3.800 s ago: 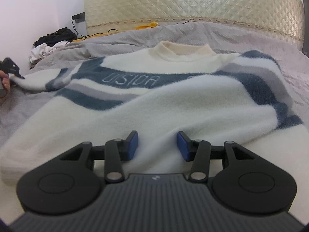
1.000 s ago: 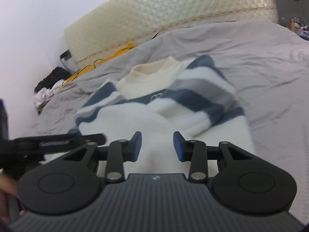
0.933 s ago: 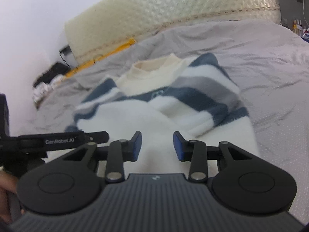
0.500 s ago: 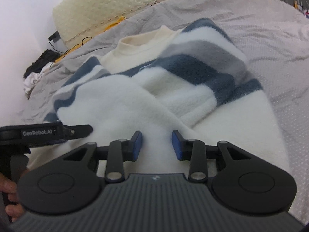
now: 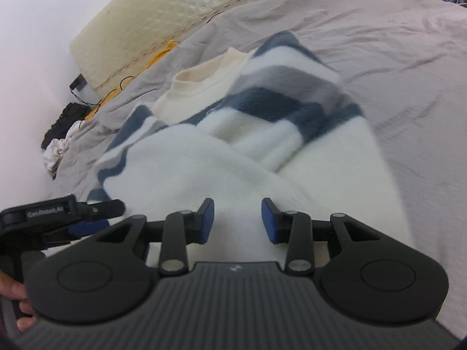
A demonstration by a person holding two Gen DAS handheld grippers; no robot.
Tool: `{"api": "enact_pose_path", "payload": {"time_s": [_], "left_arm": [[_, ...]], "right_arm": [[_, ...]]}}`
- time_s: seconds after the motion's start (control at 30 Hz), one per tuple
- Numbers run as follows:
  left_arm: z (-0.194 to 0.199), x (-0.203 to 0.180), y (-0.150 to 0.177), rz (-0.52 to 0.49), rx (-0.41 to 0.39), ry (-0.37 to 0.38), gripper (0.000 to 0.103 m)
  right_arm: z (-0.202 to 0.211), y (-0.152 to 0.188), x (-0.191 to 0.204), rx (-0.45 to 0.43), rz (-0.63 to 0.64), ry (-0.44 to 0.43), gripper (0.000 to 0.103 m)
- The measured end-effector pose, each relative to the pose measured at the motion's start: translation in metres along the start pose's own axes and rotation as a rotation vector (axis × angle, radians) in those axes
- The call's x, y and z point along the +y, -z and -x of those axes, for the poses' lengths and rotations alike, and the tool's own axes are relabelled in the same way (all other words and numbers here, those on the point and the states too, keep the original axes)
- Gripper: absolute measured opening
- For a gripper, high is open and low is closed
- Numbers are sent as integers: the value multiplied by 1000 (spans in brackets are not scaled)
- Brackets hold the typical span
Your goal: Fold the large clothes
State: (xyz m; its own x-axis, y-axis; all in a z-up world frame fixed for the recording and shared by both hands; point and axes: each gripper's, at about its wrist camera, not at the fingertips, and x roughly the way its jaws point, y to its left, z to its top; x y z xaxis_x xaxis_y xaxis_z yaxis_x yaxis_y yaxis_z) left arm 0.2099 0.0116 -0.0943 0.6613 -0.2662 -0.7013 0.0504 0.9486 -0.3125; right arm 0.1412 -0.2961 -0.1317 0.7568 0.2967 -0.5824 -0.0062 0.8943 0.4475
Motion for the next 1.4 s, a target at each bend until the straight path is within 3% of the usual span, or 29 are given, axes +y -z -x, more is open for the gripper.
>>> {"api": "enact_pose_path", "payload": {"time_s": [0.27,0.33,0.4,0.57,0.6,0.63,0.7,0.93,1.1,1.17,1.3,1.4], "left_arm": [[70,15,24,54,-34,-75,71],[84,27,28,105,-33,-89,71],[95,40,33,156,-33,-104,71],[120,69,49,220,-11,-177,71],[126,76,52,254,-2,-185,71],[129,83,54,282,9,-186,71],[135,94,57,333,16,-194,71],[132,118,68,495,88,-183,71],[121,129,74,578,138,-136,71],[119,129,76,589,156,-77,71],[115,118,85,586,178,122,71],[121,108,86,545,151,165,71]], "right_arm": [[50,7,4,4,57,95,41],[60,9,-3,9,37,120,42],[67,11,-13,27,6,156,50],[78,22,-43,97,-133,179,50],[81,24,-49,102,-168,187,55],[84,26,-55,105,-193,195,68],[86,32,-64,119,-243,210,80],[76,49,-85,200,-440,73,79],[68,56,-81,259,-540,-83,79],[65,58,-76,275,-576,-147,79],[68,56,-71,248,-626,-275,79],[74,51,-65,216,-620,-320,79]]}}
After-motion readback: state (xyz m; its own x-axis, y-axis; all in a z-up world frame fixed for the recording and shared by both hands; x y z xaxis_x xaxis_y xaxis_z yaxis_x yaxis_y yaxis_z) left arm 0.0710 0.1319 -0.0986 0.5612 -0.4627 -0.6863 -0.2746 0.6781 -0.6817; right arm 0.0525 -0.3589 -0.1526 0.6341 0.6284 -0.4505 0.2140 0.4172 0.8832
